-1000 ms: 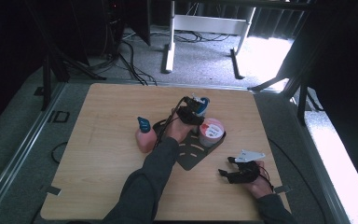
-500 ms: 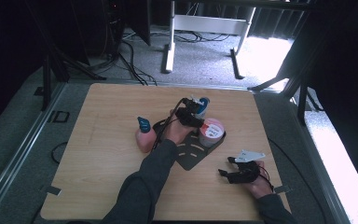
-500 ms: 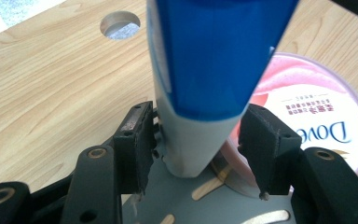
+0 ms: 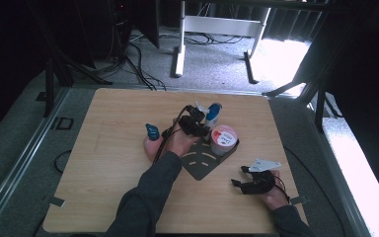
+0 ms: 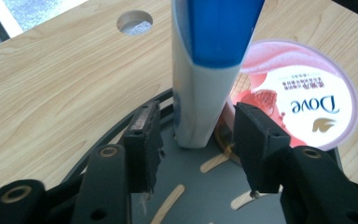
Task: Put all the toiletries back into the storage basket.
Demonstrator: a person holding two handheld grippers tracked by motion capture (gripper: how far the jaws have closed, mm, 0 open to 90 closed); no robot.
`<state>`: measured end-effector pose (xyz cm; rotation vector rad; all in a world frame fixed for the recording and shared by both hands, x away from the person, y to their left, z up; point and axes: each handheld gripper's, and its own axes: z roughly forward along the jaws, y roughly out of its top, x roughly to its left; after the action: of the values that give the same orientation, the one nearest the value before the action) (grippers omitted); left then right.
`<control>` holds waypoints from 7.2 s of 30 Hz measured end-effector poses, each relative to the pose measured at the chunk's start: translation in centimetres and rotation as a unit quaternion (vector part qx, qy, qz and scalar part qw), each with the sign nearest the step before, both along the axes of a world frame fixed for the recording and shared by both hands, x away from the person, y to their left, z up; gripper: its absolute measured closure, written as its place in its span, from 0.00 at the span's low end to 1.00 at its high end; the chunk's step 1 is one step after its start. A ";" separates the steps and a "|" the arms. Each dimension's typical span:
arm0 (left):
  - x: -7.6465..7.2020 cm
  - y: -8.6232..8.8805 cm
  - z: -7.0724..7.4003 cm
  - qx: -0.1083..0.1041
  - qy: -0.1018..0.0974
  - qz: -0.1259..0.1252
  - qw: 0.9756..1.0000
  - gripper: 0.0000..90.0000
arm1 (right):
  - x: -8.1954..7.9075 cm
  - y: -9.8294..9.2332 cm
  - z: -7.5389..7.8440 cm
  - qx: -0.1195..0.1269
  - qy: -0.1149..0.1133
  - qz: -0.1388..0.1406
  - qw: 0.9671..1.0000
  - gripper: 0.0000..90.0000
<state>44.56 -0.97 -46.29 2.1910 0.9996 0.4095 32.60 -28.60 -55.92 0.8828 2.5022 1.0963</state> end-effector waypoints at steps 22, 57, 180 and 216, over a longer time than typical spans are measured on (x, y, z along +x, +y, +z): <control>-3.3 2.6 0.4 -0.010 -0.010 -0.046 0.999 0.59 | 0.0 0.0 0.0 -0.001 -0.001 0.000 1.000 0.33; -6.7 6.2 1.2 -0.033 -0.014 -0.082 0.996 0.56 | -0.6 -0.1 0.0 0.000 -0.002 -0.014 1.000 0.34; -7.1 16.5 0.2 -0.038 -0.014 0.015 0.999 0.40 | -0.7 -0.2 0.0 0.002 0.001 -0.016 1.000 0.33; -5.4 14.9 0.0 -0.014 -0.022 0.012 1.000 0.54 | -0.6 -0.2 0.0 0.003 0.002 -0.015 1.000 0.32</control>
<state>39.21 13.89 -46.31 2.1373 1.0030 0.4513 31.97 -28.79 -55.92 0.9221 2.4821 1.0953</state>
